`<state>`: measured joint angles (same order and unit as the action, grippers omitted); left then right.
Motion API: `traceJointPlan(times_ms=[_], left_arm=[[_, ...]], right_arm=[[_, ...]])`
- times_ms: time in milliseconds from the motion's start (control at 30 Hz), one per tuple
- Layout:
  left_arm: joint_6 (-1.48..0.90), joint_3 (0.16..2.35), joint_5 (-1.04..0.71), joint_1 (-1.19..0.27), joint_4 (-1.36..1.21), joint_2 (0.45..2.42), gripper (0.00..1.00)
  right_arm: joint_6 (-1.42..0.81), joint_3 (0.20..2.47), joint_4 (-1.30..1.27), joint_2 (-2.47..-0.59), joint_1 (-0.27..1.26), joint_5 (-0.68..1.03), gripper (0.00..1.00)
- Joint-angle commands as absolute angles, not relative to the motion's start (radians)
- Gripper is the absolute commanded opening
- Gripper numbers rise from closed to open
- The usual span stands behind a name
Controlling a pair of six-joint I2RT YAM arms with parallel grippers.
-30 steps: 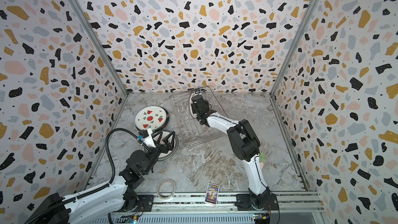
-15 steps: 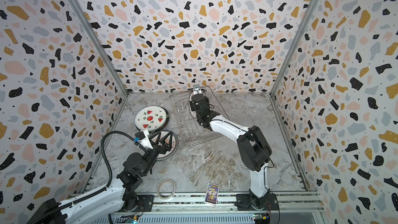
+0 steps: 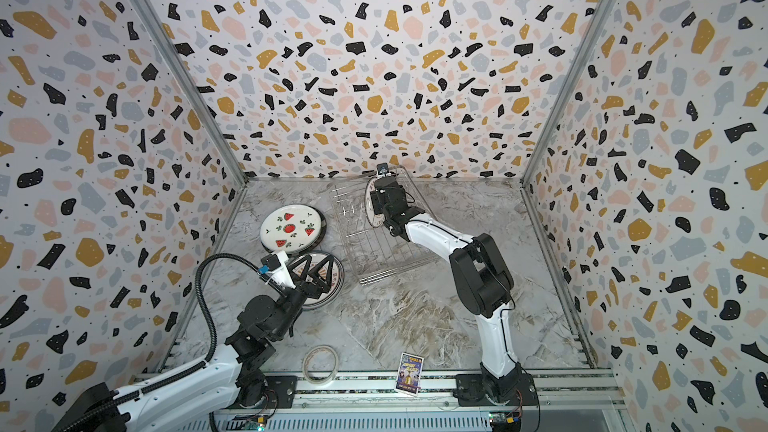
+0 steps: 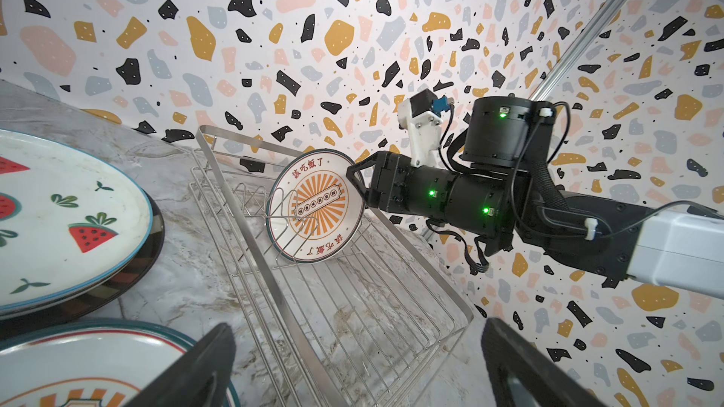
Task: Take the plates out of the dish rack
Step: 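Grip the rim of the last sunburst plate in the rack with the right gripper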
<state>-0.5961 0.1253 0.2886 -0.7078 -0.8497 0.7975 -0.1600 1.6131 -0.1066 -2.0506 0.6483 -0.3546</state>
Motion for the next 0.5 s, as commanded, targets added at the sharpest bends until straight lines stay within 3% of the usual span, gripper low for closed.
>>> traceJointPlan(times_ms=[0, 133, 467], left_arm=[[-0.597, 0.114, 0.28, -0.706, -0.918, 0.81, 1.0], [-0.594, 0.116, 0.282, -0.706, -0.932, 0.839, 1.0], [-0.577, 0.12, 0.306, -0.706, -0.925, 0.848, 1.0]], right_arm=[[-0.182, 1.678, -0.053, -2.075, 0.649, -0.356, 0.5], [-0.185, 1.717, -0.043, -2.124, 0.649, -0.394, 0.35], [-0.189, 1.758, -0.047, -2.183, 0.654, -0.409, 0.23]])
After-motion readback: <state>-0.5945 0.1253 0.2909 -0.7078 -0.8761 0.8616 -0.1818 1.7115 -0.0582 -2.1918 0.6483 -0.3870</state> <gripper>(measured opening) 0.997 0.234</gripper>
